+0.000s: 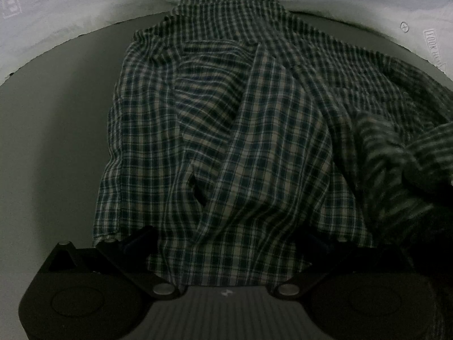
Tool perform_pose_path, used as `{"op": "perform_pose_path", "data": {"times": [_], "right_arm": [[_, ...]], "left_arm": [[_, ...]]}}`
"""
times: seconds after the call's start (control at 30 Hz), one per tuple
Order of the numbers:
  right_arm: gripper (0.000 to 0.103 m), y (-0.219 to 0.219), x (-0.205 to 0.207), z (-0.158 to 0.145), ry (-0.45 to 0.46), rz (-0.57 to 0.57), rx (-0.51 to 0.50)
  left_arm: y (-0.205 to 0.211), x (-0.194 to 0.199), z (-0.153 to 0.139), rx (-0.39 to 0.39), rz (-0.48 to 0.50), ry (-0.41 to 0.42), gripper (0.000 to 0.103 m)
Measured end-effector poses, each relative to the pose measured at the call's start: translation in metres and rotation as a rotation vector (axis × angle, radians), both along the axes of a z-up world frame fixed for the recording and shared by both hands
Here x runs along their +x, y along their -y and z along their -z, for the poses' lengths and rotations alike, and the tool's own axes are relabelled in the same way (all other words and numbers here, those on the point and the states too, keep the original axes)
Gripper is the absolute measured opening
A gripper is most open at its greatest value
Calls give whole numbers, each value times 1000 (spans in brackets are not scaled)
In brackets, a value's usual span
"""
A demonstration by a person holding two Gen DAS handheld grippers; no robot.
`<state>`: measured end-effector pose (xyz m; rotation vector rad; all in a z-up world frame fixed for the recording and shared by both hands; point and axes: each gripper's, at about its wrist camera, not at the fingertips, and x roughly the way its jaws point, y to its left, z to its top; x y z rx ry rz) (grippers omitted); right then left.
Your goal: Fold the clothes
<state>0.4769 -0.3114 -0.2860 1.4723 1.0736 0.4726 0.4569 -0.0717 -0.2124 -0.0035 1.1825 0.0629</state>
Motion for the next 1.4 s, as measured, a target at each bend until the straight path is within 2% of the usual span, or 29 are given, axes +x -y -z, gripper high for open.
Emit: {"op": "perform_pose_path", "data": {"times": [0.03,0.1,0.17,0.27,0.3,0.33,0.4,0.47,0.6,0.7,0.8,0.9,0.97,1.07,1.13,1.17,1.23,1.27,1.3,1.4], "right_arm": [[59,1,-1,-2,5,11,15],[78,10,-2,-8,26,45,33],[83,25,-4,-19,63,89,16],[89,45,-14,-36,117,135,-75],[90,49,-17,-42,136,141,-147],[91,52,-19,-48,156,139,-254],[99,58,-24,-61,195,135,-466],[101,64,-29,-74,234,130,-678],[102,72,-36,-95,301,100,-1086],[103,57,-35,-85,311,16,-1257],[103,49,-41,-75,338,1,-1313],[103,44,-55,-69,375,-10,-1369],[103,40,-66,-66,415,-7,-1413],[103,39,-80,-62,456,1,-1451],[103,38,-87,-59,476,6,-1468],[103,39,-87,-58,479,7,-1469],[103,39,-87,-57,481,9,-1469],[103,40,-87,-57,482,10,-1469],[103,39,-86,-56,484,5,-1468],[103,42,-84,-61,447,9,-1436]], "left_arm": [[0,-1,0,0,1,4,103],[0,-3,0,1,1,13,103],[0,-4,0,1,0,17,103],[-2,-7,-1,0,-1,23,103],[-2,-8,-1,0,-1,26,103],[-3,-8,-1,0,0,28,103],[-3,-9,-3,-4,10,8,103],[-2,-14,-10,-16,42,3,102],[5,-34,-36,-44,128,90,102],[18,-45,-56,-95,208,170,102],[40,-45,-64,-106,291,250,102],[66,-40,-62,-55,405,312,101],[84,-35,-53,-10,497,335,97],[103,-29,-35,58,622,325,86],[112,-26,-25,100,657,309,69],[113,-24,-21,108,652,305,63],[112,-21,-19,109,625,314,43],[111,-19,-20,104,606,323,38],[110,-17,-22,100,587,335,24],[101,-16,-44,55,540,406,20]]}}
